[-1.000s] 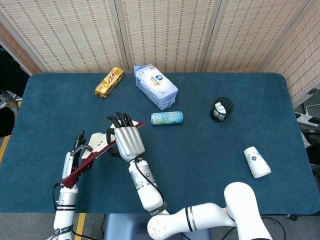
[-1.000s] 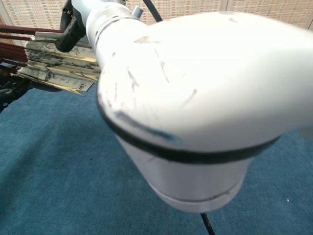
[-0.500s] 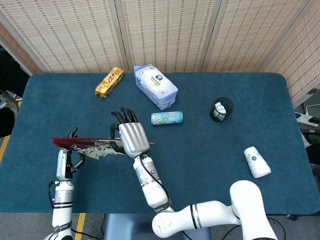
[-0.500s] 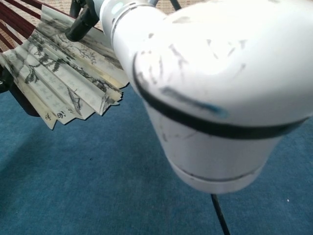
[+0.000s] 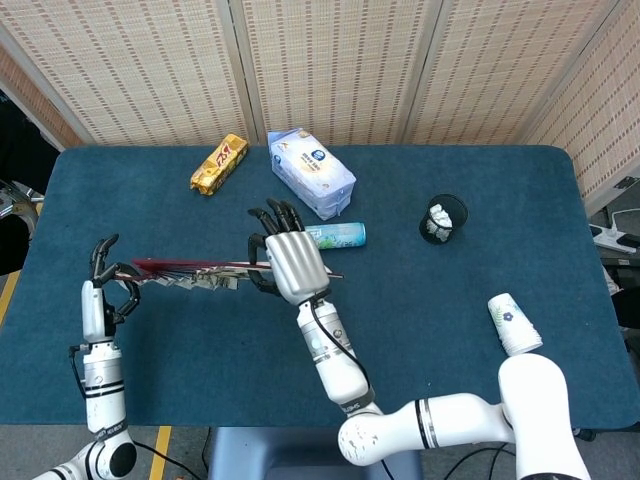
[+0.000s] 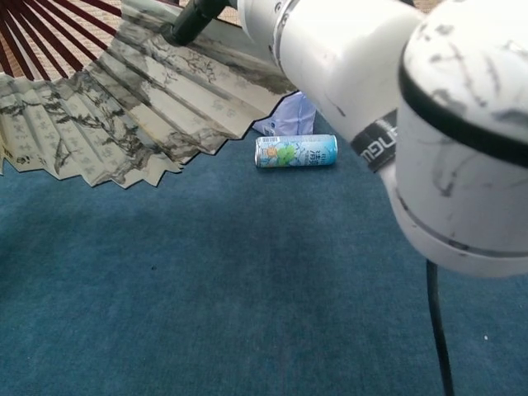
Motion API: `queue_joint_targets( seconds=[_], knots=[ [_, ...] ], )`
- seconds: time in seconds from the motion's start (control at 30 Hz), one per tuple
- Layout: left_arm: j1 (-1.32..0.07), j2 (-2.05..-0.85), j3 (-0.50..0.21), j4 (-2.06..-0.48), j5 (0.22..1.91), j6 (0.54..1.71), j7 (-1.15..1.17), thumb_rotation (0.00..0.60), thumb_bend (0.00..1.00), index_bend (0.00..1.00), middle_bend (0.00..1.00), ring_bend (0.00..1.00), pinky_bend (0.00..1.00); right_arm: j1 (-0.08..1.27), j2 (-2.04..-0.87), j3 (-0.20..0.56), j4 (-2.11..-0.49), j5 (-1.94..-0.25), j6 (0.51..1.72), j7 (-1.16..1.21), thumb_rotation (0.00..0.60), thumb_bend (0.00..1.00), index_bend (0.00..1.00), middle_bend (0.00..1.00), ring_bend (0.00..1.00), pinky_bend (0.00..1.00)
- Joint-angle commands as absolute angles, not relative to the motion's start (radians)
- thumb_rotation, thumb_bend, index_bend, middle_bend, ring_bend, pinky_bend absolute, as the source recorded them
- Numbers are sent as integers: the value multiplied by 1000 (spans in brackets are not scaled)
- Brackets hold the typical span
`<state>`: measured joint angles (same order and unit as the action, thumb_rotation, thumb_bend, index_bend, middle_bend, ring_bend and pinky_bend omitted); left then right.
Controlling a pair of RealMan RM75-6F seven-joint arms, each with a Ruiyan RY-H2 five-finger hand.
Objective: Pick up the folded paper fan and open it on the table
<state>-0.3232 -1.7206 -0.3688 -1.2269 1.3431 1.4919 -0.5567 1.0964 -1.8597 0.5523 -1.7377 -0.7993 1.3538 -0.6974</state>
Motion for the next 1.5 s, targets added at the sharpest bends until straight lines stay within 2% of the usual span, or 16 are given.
queue_joint_targets(
  seconds=[0.03, 0.37, 0.9, 1.03, 1.3, 1.5],
  knots=[
    [-338, -1729, -384, -1197, 1340, 1506, -537, 600, 681, 707, 109, 0, 92, 1087, -1841, 532, -1746, -827, 1353, -696, 600, 583, 744, 149, 0, 0],
    [-369, -1751, -399, -1077, 1335, 1524, -511, 600, 679, 702, 116, 0, 90, 1046, -1780, 443, -1768, -952, 1364, -691, 600, 584, 738, 149, 0, 0],
    [-416, -1792, -405, -901, 1325, 1529, -513, 600, 679, 688, 122, 0, 87, 1002, -1733, 381, -1766, -1076, 1371, -683, 600, 584, 738, 149, 0, 0],
    [-421, -1806, -392, -849, 1322, 1520, -510, 600, 666, 602, 112, 0, 82, 987, -1723, 347, -1754, -1140, 1380, -682, 600, 584, 738, 149, 0, 0],
    [-411, -1867, -292, -699, 1376, 1513, -495, 600, 621, 280, 43, 0, 63, 926, -1717, 247, -1717, -1251, 1402, -659, 600, 584, 737, 149, 0, 0],
    [-390, -1921, -220, -586, 1414, 1503, -500, 600, 615, 252, 25, 0, 63, 866, -1719, 182, -1685, -1296, 1409, -610, 600, 584, 733, 149, 0, 0]
  ],
)
